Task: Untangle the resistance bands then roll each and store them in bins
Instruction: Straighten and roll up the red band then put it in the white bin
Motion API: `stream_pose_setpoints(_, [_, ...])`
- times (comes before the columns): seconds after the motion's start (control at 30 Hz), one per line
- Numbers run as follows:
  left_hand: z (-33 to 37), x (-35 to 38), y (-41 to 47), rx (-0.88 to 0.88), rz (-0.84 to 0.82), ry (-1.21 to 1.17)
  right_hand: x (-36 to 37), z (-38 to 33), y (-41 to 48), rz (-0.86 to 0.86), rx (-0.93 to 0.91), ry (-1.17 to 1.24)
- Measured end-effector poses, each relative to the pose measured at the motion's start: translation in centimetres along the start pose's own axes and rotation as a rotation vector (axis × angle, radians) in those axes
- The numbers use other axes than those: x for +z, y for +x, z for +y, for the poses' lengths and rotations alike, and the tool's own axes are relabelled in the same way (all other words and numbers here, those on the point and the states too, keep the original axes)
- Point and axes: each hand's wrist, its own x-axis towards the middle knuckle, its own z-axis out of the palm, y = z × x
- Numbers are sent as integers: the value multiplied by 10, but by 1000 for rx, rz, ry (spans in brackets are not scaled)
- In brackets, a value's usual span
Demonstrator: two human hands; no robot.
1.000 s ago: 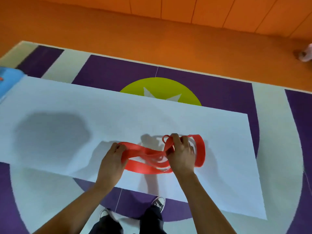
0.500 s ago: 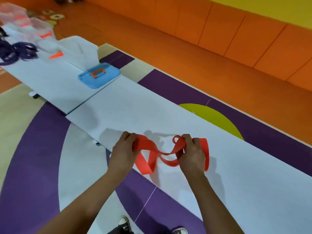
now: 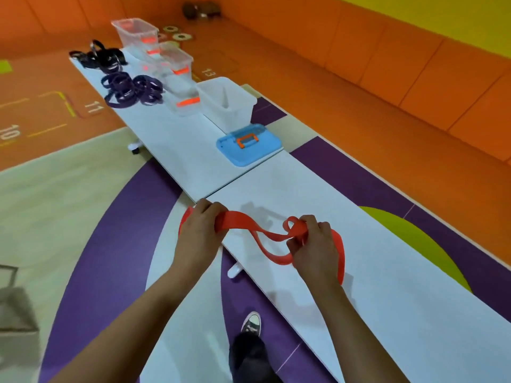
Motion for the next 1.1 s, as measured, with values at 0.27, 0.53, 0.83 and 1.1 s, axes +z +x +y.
stream_pose_setpoints(0.27, [-75, -30, 96, -67, 75, 120, 80, -78, 88, -72, -56, 85])
stream_pose_setpoints(0.53, [-141, -62, 185, -106, 118, 222, 145, -157, 163, -153, -133, 70])
stream_pose_setpoints(0.83, [-209, -77, 285, 30, 112, 207, 196, -219, 224, -130, -30, -17])
stream_pose_setpoints(1.1, [-292, -100, 397, 250, -46, 259, 247, -289, 262, -40, 158, -168])
